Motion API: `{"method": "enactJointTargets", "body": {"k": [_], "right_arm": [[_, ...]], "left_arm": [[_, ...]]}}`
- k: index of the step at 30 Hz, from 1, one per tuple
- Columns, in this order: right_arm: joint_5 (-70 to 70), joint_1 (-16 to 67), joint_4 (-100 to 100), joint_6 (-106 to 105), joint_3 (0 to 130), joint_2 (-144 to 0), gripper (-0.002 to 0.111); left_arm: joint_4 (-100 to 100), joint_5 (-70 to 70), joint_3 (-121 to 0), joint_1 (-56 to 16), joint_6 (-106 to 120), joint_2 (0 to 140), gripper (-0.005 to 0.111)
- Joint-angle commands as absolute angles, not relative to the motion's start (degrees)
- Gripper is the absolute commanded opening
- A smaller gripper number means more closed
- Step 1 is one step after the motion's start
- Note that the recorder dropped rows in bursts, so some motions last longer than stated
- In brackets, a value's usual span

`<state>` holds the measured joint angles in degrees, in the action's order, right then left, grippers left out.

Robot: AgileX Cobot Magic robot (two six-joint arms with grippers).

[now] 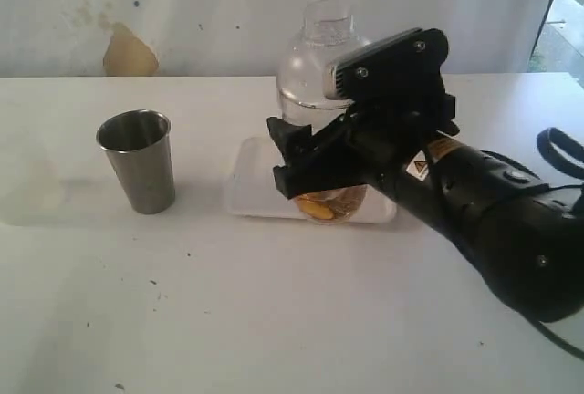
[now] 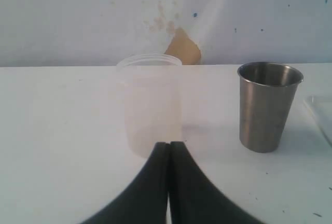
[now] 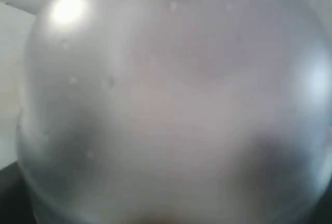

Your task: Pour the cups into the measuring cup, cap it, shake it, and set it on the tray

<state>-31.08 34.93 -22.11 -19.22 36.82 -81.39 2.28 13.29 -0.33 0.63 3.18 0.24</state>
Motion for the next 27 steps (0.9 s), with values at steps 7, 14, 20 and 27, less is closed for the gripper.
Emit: {"method": "enactJointTargets", "body": {"k": [7,14,20,27], "right_arm": [[-37.7,33.6,-32.7,-15.7,36.9,-80.3,0.000],[-32.7,32.1,-26.2,-13.6,36.9,-79.4,0.000],[-29.8,31.4,-26.0,-12.1,37.3,-78.9,0.000],[-26.5,31.8,-14.0,-8.0,37.0,-78.8,0.000]], "left_arm": [[2.2,13.3,0.0,0.8,3.1,0.0,0.000],[2.2,13.3,0.0,0.7,3.1,0.0,0.000],[2.2,13.3,0.0,0.6,3.1,0.0,0.000],[2.2,13.3,0.0,0.6,3.1,0.0,0.000]]}}
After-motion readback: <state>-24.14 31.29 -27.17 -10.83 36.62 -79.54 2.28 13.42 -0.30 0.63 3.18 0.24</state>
